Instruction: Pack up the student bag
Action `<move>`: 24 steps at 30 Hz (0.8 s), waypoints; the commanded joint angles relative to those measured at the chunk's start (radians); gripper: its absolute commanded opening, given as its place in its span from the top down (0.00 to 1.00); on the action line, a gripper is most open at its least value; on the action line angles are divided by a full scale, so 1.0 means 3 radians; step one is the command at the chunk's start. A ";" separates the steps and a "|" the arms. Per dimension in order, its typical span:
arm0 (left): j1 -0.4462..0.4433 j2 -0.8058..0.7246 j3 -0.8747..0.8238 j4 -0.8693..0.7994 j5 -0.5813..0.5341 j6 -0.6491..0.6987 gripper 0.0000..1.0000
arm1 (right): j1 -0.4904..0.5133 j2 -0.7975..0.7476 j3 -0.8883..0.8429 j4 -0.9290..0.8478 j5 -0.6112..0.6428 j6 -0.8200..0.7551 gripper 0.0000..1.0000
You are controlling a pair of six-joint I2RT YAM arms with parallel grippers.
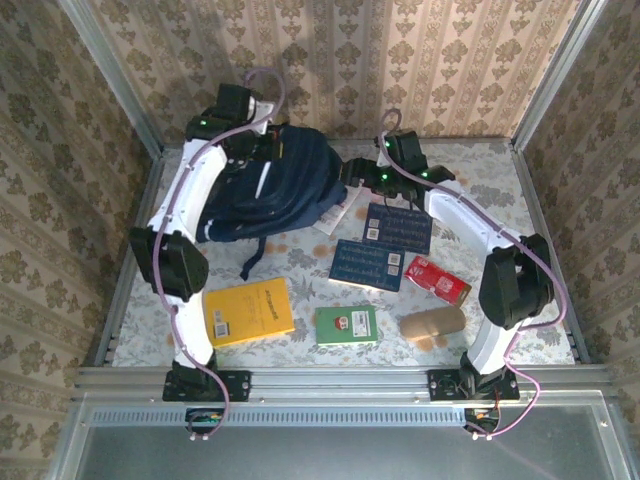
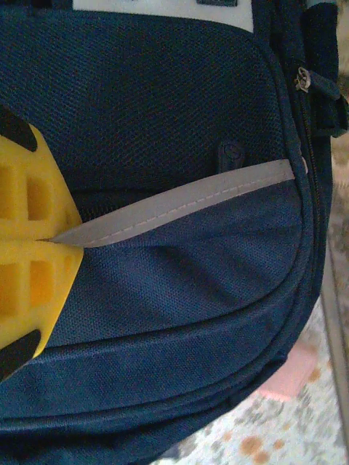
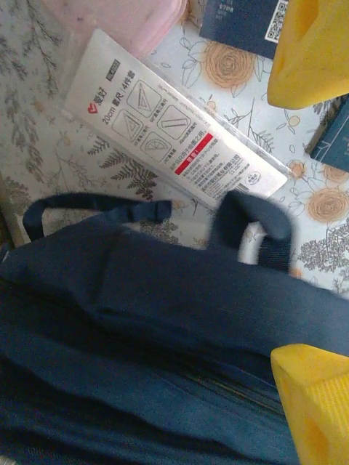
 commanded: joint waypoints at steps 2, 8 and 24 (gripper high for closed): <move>-0.0162 -0.0341 -0.0216 0.0267 0.0160 0.0286 1.00 | -0.0073 -0.0018 0.0003 0.0150 -0.0359 0.0260 0.14; -0.0353 -0.0443 -0.0380 0.0344 0.0212 0.0430 1.00 | -0.0047 -0.0336 -0.0966 0.1173 -0.0800 0.0893 0.30; -0.0402 -0.0844 -0.1219 0.0577 0.0760 0.0484 1.00 | 0.0294 -0.0758 -0.2217 0.2500 -0.0860 0.1347 0.37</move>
